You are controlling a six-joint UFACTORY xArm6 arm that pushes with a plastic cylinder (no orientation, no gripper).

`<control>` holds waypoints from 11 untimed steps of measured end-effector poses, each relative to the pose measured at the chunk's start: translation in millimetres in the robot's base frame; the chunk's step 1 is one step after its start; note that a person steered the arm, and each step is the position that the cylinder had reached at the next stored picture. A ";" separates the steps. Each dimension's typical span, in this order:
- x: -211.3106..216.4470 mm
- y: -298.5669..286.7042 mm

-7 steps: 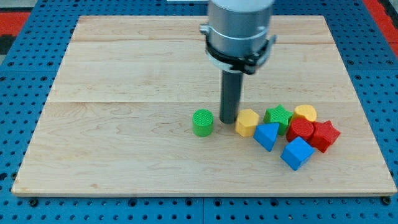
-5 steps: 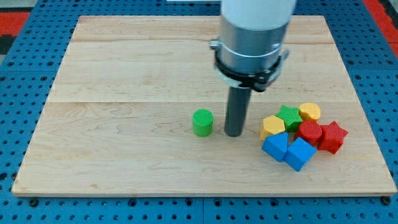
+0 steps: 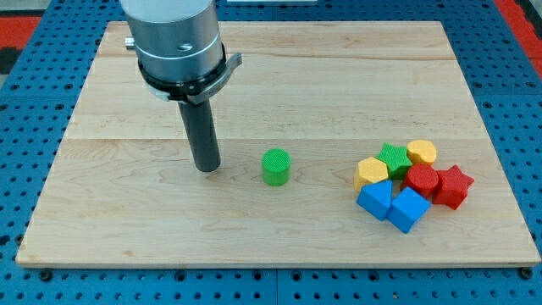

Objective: Push green circle near yellow hexagon

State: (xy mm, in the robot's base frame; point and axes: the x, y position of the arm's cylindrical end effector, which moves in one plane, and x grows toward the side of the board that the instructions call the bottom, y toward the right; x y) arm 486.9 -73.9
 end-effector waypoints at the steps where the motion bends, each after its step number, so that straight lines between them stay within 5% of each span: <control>1: 6.5 66.1; 3: 39.5 137.2; 11: 51.6 89.2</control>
